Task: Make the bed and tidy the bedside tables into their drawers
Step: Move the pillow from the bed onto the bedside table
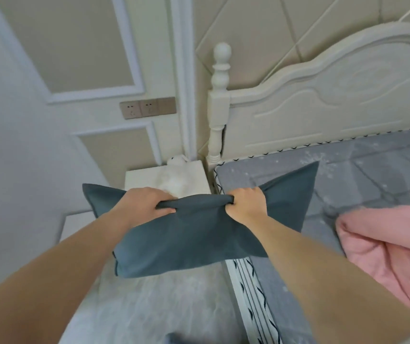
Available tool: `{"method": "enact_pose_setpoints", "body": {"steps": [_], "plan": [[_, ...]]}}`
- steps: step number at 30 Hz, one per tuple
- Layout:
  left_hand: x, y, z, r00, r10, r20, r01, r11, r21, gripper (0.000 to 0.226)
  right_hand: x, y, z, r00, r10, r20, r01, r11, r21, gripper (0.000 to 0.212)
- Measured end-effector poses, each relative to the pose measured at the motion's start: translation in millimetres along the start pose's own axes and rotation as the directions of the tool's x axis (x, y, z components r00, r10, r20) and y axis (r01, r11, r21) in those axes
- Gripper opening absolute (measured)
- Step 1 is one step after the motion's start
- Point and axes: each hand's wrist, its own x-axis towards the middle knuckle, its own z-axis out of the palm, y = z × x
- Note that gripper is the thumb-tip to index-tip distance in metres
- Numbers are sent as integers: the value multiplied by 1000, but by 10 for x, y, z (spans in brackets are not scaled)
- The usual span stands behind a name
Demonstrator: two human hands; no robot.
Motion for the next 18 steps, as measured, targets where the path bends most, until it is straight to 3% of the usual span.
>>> {"method": "enact_pose_setpoints", "body": {"steps": [5,11,18], "plan": [[-136,-498,-66,990,-143,4,143,990,12,60,344,-743,143,999,-32,16,32,999,22,17],[194,-843,-51,963,-263,53,259,963,78,37,874,-1029,173,995,-41,85,43,999,-21,11],[822,-1363,-102,950,-298,97,300,954,-8,42,1861,-1038,158,987,-78,138,86,995,-53,9]]}}
